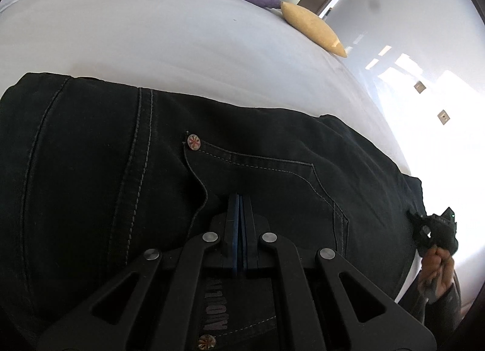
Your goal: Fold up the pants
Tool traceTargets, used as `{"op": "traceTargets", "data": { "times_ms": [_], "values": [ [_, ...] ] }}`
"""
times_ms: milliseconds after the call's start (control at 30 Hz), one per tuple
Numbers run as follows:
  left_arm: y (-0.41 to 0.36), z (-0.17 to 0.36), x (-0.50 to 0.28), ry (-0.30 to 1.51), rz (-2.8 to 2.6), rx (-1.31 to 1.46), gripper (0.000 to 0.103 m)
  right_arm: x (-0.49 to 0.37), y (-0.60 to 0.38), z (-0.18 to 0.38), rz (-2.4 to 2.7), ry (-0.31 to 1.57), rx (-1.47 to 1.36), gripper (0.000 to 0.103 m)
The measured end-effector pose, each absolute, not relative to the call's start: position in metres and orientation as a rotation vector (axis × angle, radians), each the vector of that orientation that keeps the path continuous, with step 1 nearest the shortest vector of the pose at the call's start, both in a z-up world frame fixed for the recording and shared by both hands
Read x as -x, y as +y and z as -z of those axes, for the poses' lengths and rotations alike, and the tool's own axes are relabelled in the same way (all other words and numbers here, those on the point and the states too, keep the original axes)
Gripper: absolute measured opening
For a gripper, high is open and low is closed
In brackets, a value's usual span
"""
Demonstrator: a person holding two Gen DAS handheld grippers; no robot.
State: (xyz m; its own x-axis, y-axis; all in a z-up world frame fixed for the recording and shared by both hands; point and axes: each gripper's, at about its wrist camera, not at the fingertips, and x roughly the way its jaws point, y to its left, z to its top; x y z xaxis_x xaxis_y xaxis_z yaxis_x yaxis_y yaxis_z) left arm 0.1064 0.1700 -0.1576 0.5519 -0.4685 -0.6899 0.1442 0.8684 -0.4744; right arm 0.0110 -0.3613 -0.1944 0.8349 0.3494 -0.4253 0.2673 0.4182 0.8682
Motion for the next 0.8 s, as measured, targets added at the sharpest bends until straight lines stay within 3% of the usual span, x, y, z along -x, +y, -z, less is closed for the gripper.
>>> {"op": "traceTargets", "data": {
  "times_ms": [167, 367, 400, 533, 667, 800],
  "values": [
    [0.164, 0.159, -0.115, 0.917, 0.378, 0.392, 0.002, 0.033, -0.444, 0.188, 0.127, 0.478, -1.168, 0.000],
    [0.164, 0.158, -0.120, 0.931, 0.378, 0.427, 0.002, 0.072, -0.471, 0.170, 0.217, 0.411, -1.162, 0.000],
    [0.163, 0.157, -0.120, 0.936, 0.373, 0.433, 0.002, 0.080, -0.474, 0.168, 0.233, 0.403, -1.170, 0.006],
    [0.146, 0.125, -0.108, 0.901, 0.336, 0.371, 0.002, 0.121, -0.458, 0.153, 0.292, 0.394, -1.099, 0.049],
    [0.103, 0.094, -0.100, 0.848, 0.456, 0.384, 0.002, 0.145, -0.443, 0.164, 0.281, 0.370, -1.162, 0.052],
    [0.046, 0.107, -0.110, 0.905, 0.532, 0.354, 0.002, 0.138, -0.440, 0.173, 0.239, 0.376, -1.250, 0.053]
  ]
}}
